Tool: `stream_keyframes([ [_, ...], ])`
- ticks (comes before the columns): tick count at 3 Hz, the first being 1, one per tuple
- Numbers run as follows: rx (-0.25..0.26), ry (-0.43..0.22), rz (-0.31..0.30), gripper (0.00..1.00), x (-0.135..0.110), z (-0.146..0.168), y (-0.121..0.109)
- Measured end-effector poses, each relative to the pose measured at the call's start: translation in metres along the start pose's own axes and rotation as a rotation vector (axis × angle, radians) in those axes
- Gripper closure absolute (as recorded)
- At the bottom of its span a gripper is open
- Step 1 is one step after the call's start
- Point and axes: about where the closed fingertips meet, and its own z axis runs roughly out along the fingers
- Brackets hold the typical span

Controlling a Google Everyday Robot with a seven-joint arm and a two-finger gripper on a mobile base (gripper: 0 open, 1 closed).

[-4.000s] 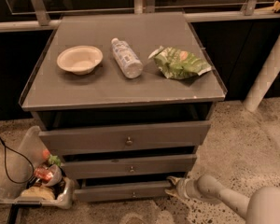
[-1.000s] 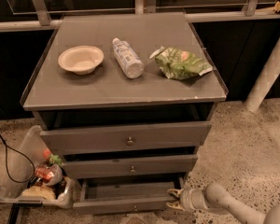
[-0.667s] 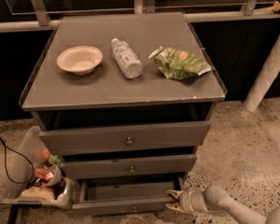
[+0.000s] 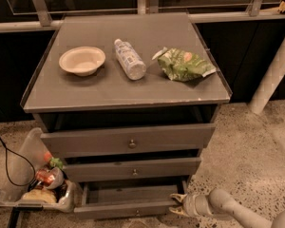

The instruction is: Open bottom drawer

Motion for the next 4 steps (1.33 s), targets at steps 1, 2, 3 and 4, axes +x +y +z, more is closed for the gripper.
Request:
stream_keyframes([
  [1, 0.000, 0.000, 0.000, 0.59, 0.000, 0.000, 0.000],
  [2, 0.000, 0.000, 0.000, 0.36, 0.000, 0.000, 0.000],
  [3, -0.008, -0.036, 0.008, 0.13, 0.005, 0.000, 0.012],
  [4, -0.008, -0.036, 0.008, 0.14, 0.003, -0.003, 0.011],
])
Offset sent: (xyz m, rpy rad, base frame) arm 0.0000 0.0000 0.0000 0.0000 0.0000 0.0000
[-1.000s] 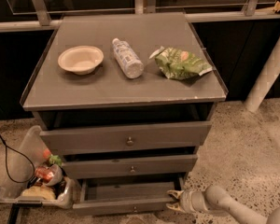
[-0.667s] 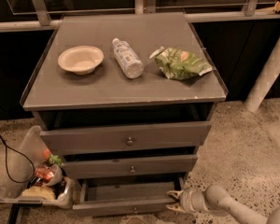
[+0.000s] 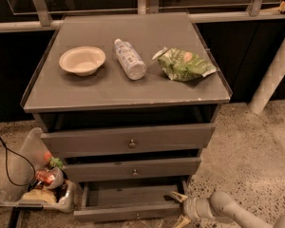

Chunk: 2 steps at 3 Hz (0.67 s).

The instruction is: Open bottom drawer

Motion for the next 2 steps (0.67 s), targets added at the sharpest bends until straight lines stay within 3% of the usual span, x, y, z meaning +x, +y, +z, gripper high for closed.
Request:
stream_keyframes([
  [1, -0.003, -0.028, -0.030, 0.37, 0.0116, -0.0106, 0.0317],
  [2, -0.003, -0.031, -0.033, 0.61, 0.0067, -0.0137, 0.0327],
])
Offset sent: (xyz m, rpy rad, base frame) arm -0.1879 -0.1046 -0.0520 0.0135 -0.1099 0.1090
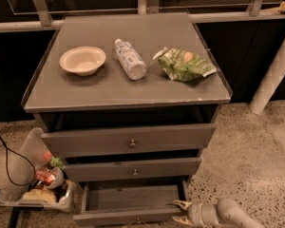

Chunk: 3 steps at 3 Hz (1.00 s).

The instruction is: Open bottom drawer

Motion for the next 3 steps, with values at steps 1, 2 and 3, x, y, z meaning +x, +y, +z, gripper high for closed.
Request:
stream_keyframes([
  [1, 0.000, 0.000, 0.000, 0.84, -0.004, -0.002, -0.002],
  [2, 0.000, 0.000, 0.000, 1.00, -0.006, -0.003, -0.002],
  [3, -0.026, -0.011, -0.003, 1.00, -0.008, -0.003, 0.017],
])
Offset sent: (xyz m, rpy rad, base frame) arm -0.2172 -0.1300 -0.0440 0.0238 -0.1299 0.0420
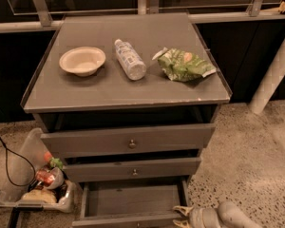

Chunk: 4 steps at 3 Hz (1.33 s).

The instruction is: Open bottom drawer

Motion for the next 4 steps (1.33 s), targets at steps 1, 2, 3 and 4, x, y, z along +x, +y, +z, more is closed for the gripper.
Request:
stream_keyframes([
  [1, 0.000, 0.000, 0.000, 1.00, -0.002, -0.002, -0.001],
  [2, 0.006, -0.010, 0.001, 1.00, 0.004, -0.008, 0.014],
  [3, 0.006, -0.010, 0.001, 0.90, -0.001, -0.010, 0.013],
  [4, 0.006, -0.010, 0.001, 0.68, -0.001, -0.010, 0.013],
])
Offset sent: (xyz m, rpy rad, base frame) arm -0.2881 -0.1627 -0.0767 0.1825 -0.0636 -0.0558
